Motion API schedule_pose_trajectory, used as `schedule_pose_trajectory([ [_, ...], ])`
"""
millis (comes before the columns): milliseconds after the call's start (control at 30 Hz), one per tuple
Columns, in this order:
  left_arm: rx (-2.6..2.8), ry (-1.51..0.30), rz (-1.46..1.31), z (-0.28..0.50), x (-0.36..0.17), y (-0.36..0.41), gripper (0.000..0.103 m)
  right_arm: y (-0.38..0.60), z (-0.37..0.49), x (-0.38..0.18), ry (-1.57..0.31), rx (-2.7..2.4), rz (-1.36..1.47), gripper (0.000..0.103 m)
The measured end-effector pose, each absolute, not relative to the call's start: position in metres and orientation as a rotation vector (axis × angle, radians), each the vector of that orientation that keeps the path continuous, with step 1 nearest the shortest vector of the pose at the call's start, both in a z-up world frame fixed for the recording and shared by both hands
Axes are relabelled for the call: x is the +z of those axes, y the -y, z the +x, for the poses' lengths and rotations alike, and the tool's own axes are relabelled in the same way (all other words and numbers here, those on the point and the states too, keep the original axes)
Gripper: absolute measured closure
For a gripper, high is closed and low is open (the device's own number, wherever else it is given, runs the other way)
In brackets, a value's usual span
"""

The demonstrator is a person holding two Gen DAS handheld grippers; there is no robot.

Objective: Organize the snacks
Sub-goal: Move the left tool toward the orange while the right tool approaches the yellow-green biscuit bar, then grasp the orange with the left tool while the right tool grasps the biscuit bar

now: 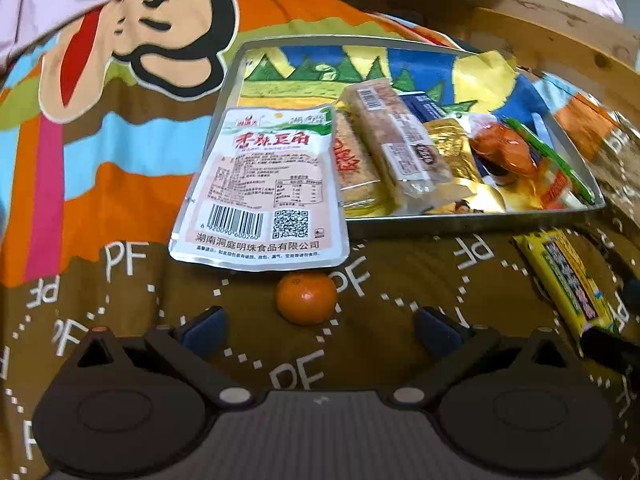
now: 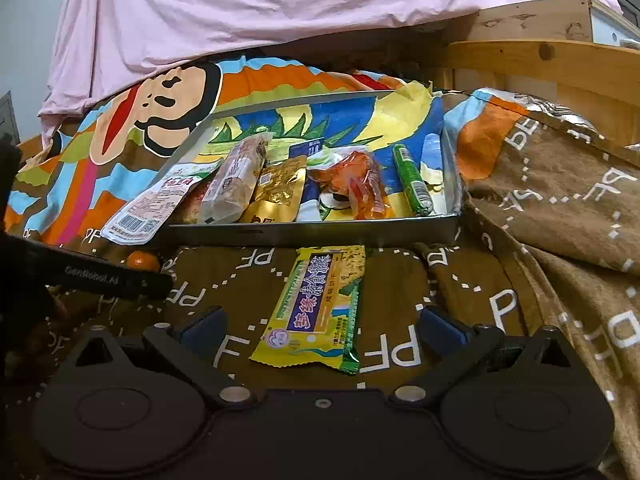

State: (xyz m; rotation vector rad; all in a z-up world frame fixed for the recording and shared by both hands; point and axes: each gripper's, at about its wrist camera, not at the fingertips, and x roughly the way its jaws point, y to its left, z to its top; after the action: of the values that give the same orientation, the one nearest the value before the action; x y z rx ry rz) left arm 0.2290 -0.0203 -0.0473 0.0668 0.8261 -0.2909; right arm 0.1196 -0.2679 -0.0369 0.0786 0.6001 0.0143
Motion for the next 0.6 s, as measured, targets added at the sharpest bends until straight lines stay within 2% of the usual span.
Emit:
schedule_pose_trajectory([
  [133,-0.286,-0.809,0.046,0.236,-0.05,0.018,0.001,0.262,0.135,-0.039,-0.62,0.005,0.055,0.004],
  [233,-0.301,-0.804,0.024,0.236,-0.051,0.014,0.006,0.258,0.149,-0.038,-0.614,0.006,0.047,0.01],
  [333,-0.309,-0.797,0.025,0.235,-0.053,0.012,0.013,0.255,0.161,-0.043,-0.647,-0.025,0.037,0.023],
  [533,-0.313,-0.794,0.006,0.239,-0.053,0.009,0.032,0.248,0.165,-0.049,-0.657,-0.047,-0.012,0.026],
  [600,-0.315,-0.796,0.005,0.241,-0.054,0.01,0.04,0.245,0.165,-0.05,-0.654,-0.057,-0.03,0.029],
])
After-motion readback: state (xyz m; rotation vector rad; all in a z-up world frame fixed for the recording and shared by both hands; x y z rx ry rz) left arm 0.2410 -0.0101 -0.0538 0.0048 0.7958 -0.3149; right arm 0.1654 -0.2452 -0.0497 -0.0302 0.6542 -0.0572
